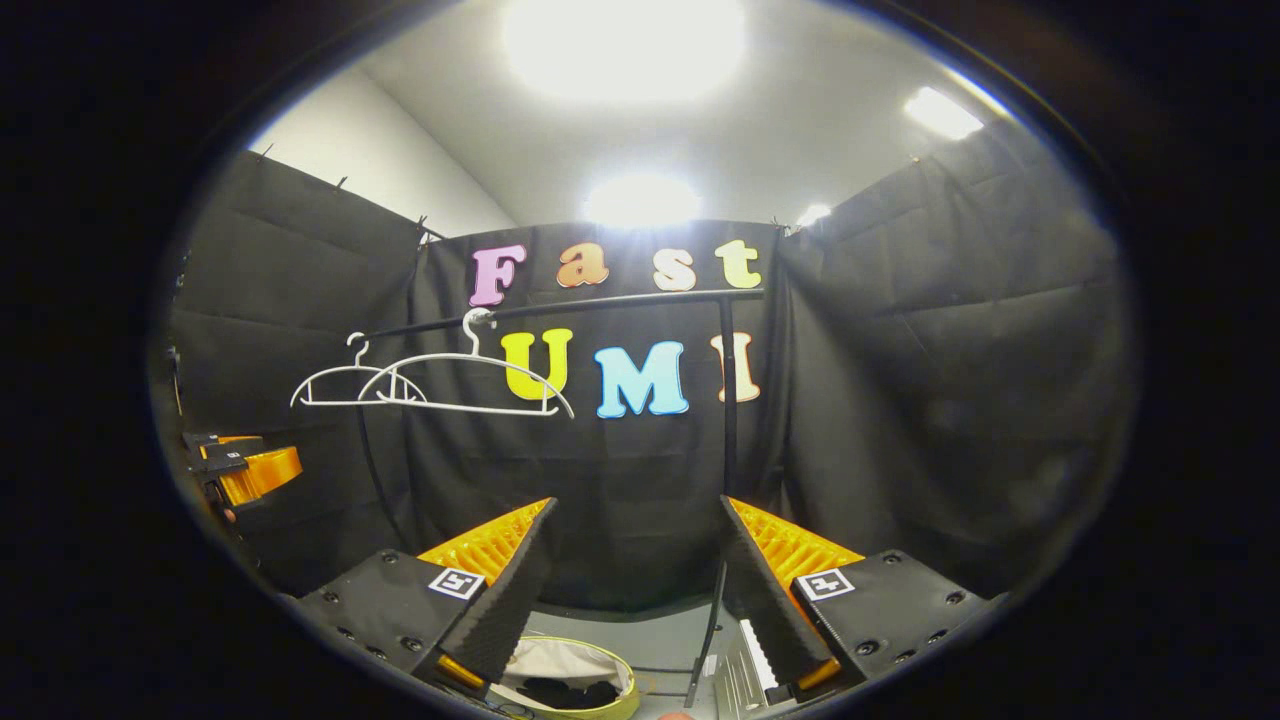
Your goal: Grasp the clothes on the hanger with both hands and then place them into the laundry hamper below.
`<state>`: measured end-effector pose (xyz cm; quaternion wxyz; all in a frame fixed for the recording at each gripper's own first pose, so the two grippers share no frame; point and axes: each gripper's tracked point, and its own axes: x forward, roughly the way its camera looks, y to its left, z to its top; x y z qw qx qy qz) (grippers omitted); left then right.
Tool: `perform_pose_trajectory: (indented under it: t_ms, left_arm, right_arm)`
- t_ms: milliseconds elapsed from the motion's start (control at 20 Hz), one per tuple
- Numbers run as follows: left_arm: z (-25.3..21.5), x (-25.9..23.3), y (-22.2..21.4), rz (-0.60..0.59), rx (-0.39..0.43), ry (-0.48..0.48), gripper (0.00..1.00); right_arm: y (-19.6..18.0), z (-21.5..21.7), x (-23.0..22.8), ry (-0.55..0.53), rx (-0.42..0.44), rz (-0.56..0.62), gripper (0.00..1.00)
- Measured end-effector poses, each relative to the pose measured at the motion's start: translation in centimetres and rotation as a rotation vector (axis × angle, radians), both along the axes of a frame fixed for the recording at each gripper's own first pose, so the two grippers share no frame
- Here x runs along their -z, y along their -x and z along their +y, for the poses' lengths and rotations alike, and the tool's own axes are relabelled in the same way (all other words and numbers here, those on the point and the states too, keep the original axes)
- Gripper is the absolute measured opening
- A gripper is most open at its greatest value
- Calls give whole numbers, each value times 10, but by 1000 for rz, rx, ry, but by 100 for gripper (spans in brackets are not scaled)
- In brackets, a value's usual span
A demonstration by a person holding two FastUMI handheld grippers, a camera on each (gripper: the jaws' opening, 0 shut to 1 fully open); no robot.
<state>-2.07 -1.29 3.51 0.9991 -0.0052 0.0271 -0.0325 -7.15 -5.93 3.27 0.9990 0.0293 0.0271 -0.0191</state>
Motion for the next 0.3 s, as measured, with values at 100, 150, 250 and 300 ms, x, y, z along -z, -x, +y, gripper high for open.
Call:
perform_pose_trajectory:
  t_ms: [100, 150, 250, 300]
  left_arm:
    - [0, -5, 1, -15, -8, -15, 99]
    - [0, -8, 2, -22, -9, -21, 99]
    - [-2, -12, 3, -33, -8, -30, 99]
    - [-5, -13, 1, -39, -5, -32, 99]
  right_arm:
    - [3, -3, 0, 1, 3, -11, 97]
    - [3, -3, 1, 1, 2, -12, 96]
    - [3, -5, -2, 5, 7, -20, 96]
    - [1, -6, -3, 9, 11, -24, 97]
